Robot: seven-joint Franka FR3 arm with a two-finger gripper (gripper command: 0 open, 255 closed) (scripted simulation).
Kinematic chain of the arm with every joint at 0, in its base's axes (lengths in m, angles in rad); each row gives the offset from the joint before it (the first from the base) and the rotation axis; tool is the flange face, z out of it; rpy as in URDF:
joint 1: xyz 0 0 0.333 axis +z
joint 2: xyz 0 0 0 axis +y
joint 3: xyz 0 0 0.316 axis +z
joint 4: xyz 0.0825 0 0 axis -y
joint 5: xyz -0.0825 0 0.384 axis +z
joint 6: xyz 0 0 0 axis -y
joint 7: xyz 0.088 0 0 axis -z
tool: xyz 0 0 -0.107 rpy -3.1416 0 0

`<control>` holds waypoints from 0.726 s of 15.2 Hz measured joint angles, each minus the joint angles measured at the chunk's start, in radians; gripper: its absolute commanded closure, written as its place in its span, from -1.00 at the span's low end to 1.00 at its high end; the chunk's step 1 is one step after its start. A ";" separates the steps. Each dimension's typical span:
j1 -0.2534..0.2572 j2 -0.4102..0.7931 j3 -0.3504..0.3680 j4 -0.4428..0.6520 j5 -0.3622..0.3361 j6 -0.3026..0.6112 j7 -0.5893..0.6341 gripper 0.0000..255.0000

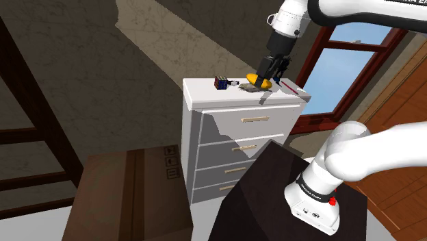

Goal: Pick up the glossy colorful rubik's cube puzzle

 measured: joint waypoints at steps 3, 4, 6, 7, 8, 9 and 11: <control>-0.010 0.045 -0.003 0.014 -0.004 0.027 0.005 -1.00; -0.017 0.080 -0.005 0.031 -0.008 0.041 0.009 -1.00; -0.034 0.140 -0.015 0.048 -0.017 0.077 0.013 -1.00; -0.041 0.180 -0.016 0.063 -0.020 0.099 0.019 -1.00; -0.049 0.217 -0.020 0.080 -0.024 0.116 0.022 -1.00; -0.056 0.263 -0.022 0.107 -0.028 0.131 0.028 -1.00; -0.073 0.329 -0.036 0.137 -0.037 0.160 0.028 -1.00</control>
